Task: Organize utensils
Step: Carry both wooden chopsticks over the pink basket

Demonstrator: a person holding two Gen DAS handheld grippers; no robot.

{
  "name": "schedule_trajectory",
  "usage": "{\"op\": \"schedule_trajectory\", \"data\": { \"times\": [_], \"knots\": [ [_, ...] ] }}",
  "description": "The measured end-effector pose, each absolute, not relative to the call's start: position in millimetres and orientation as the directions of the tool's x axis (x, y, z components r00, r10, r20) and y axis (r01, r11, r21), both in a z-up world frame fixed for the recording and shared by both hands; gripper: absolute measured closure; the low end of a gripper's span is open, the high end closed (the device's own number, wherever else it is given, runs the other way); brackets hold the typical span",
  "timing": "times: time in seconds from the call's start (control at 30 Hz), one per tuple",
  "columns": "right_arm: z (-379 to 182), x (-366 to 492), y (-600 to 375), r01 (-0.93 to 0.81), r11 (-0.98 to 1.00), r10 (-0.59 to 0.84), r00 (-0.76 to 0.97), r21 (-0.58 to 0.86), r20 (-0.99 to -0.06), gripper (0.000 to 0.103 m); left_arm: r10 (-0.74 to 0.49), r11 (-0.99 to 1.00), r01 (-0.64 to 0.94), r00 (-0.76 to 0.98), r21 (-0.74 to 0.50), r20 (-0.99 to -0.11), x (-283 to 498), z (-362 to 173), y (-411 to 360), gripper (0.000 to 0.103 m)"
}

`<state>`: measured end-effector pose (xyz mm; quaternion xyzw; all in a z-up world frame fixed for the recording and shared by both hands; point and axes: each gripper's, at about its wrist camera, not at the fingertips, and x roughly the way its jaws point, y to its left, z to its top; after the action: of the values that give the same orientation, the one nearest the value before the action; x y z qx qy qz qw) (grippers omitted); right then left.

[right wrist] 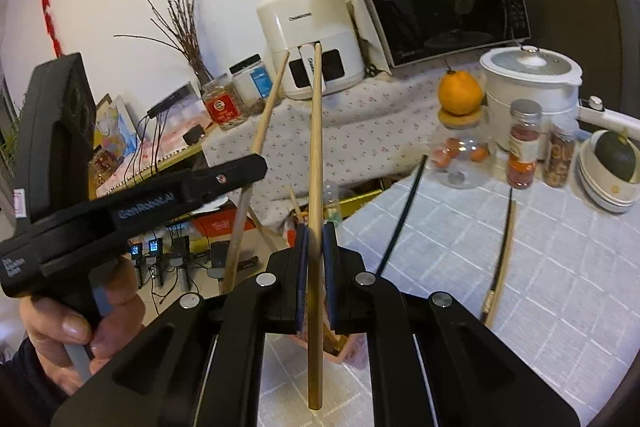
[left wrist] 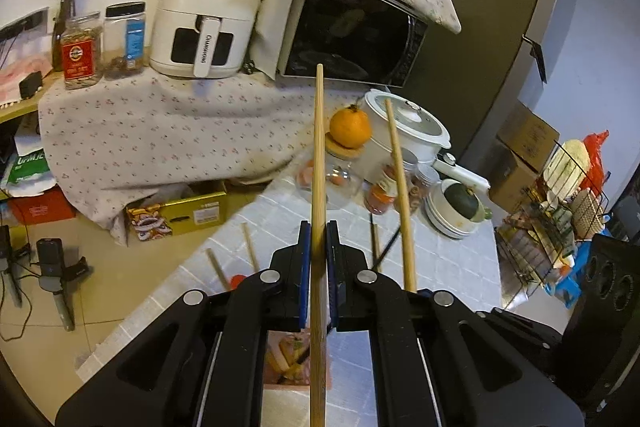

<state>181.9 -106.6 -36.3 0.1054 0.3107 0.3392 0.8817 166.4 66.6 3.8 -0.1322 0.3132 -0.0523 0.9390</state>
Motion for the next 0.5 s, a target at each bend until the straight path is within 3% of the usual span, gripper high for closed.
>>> {"op": "schedule_trajectory", "data": {
  "times": [0.27, 0.5],
  "knots": [
    [-46.4, 181.1, -106.9, -0.538, 0.739, 0.674, 0.612, 0.406, -0.414, 0.095, -0.184, 0.954, 0.036, 0.856, -0.298, -0.484, 157.9, -4.6, 71.9, 0.097],
    [-66.1, 188.5, -107.5, -0.521, 0.744, 0.666, 0.629, 0.417, -0.401, 0.095, -0.151, 0.972, 0.047, 0.877, -0.232, -0.456, 159.7, -16.5, 57.0, 0.097]
  ]
}}
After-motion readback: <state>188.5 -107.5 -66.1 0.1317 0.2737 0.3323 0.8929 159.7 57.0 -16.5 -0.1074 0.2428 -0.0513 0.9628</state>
